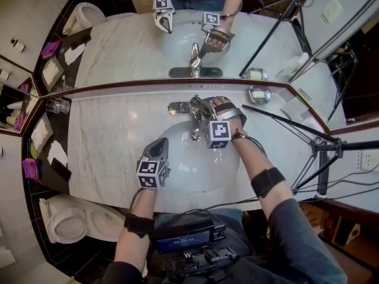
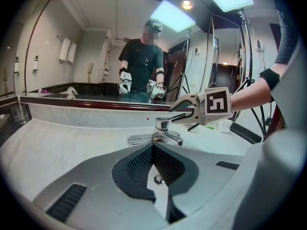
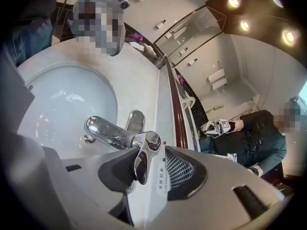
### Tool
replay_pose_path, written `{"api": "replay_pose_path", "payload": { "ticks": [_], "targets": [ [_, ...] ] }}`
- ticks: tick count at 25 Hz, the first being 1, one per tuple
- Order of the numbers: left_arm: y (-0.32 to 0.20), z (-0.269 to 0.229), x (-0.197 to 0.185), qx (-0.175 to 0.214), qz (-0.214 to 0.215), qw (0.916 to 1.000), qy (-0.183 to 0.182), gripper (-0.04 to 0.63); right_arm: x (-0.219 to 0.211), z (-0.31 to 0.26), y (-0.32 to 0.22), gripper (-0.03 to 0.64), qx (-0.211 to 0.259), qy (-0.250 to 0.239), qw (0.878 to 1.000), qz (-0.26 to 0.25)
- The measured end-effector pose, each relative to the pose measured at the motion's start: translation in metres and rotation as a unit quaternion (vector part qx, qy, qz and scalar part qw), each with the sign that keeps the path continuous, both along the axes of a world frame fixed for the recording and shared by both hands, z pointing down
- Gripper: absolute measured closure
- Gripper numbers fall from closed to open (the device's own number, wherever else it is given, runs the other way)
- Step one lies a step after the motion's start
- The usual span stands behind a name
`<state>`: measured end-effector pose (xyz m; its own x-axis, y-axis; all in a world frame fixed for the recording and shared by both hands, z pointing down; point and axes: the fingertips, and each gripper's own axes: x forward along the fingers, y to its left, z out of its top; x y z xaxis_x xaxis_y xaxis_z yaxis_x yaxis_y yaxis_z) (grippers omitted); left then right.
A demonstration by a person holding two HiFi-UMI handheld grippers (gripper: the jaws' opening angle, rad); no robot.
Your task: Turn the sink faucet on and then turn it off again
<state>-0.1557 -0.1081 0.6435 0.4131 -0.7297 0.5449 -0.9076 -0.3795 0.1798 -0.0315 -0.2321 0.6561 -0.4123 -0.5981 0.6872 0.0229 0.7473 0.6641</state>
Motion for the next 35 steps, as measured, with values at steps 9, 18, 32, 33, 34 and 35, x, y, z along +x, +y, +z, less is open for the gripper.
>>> {"api": "replay_pose_path", "payload": {
  "ticks": [9,18,32,33,34,35],
  "targets": [
    [-0.001,0.000,0.001,0.001,0.000,1.0000,0.001,0.595,-0.001,0.000,-0.008,0.442,-0.027,0.001,1.000,0.010],
    [0.001,0.000,-0.001,0.000,-0.004,1.0000,0.000,0.595,-0.003,0.001,-0.016,0.439,-0.064,0.006,0.998,0.011],
    [-0.001,-0.009,0.000,0.009,-0.001,1.0000,-0.003,0.595,0.001,0.003,-0.015,0.433,-0.070,0.025,0.997,0.012],
    [-0.002,-0.011,-0.001,0.010,-0.001,0.9999,-0.004,0.595,0.002,0.002,-0.015,0.430,-0.065,0.029,0.997,0.014],
    [-0.002,-0.012,-0.001,0.012,0.000,0.9999,-0.005,0.595,0.003,0.002,-0.015,0.426,-0.061,0.032,0.997,0.017],
    [-0.002,-0.014,-0.001,0.013,0.000,0.9999,-0.006,0.595,0.004,0.002,-0.014,0.425,-0.059,0.032,0.998,0.021]
  ]
}}
